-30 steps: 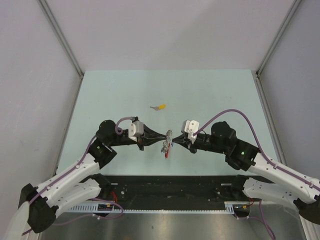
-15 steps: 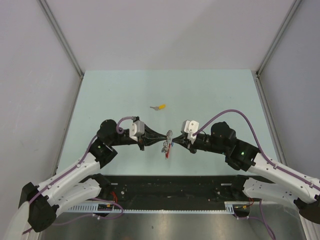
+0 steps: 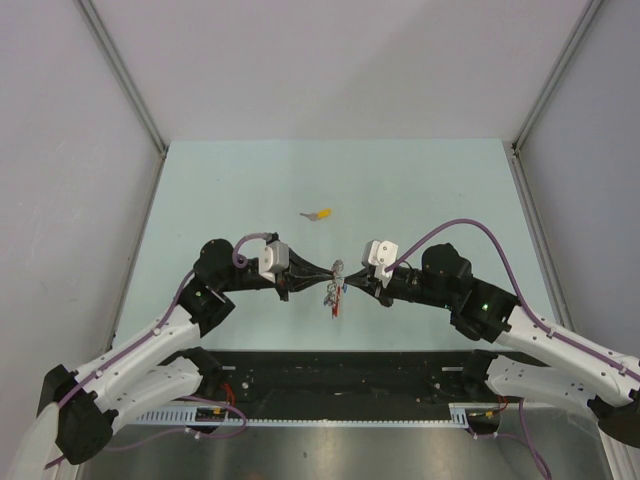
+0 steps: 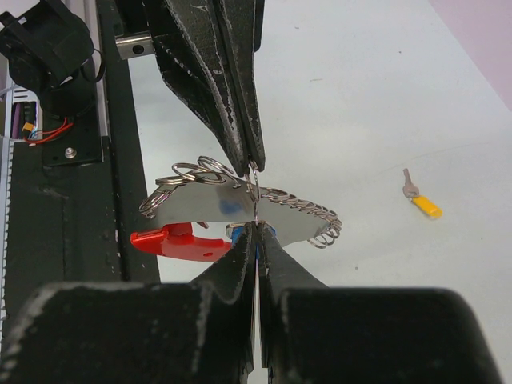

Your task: Put the keys on the keyring

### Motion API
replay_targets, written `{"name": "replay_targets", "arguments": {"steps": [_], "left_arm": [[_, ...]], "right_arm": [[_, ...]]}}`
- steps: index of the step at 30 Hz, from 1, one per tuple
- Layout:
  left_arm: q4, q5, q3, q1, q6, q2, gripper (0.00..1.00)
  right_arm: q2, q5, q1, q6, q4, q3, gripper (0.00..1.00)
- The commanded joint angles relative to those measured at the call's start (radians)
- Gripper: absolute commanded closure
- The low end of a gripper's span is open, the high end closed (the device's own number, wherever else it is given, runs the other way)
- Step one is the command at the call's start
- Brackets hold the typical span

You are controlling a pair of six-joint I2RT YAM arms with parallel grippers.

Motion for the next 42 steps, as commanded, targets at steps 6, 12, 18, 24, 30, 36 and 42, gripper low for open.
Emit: {"name": "replay_targets", "arguments": {"steps": [6,12,18,24,30,36,42], "left_arm": [[0.037,0.029,0.011,0.004,-0.013,-0.006,1.00],[0.032,0.036,0.014,0.004,-0.016,0.000,1.00],[0.019,0.067,0.025,0.004,-0.016,0.015,1.00],[-0.003,0.096,0.042,0.000,-0.014,0.037,1.00],[-0.021,0.107,0.053,-0.007,-0.008,0.057,1.00],[-0.033,0.099,0.057,-0.013,-0.008,0.063,1.00],[-0.043,0.089,0.062,-0.016,-0.008,0.071,1.00]], "right_arm": [[-0.004,0.011,0.005,-0.012,0.040,0.034,1.00],[0.000,0.020,0.012,-0.019,0.041,0.035,1.00],[0.002,0.034,0.031,-0.039,0.044,0.034,1.00],[-0.021,0.054,0.044,-0.050,0.070,0.014,1.00],[-0.024,0.051,0.055,-0.062,0.081,0.006,1.00],[-0.026,0.046,0.072,-0.081,0.089,0.001,1.00],[-0.032,0.051,0.092,-0.093,0.100,-0.003,1.00]]}}
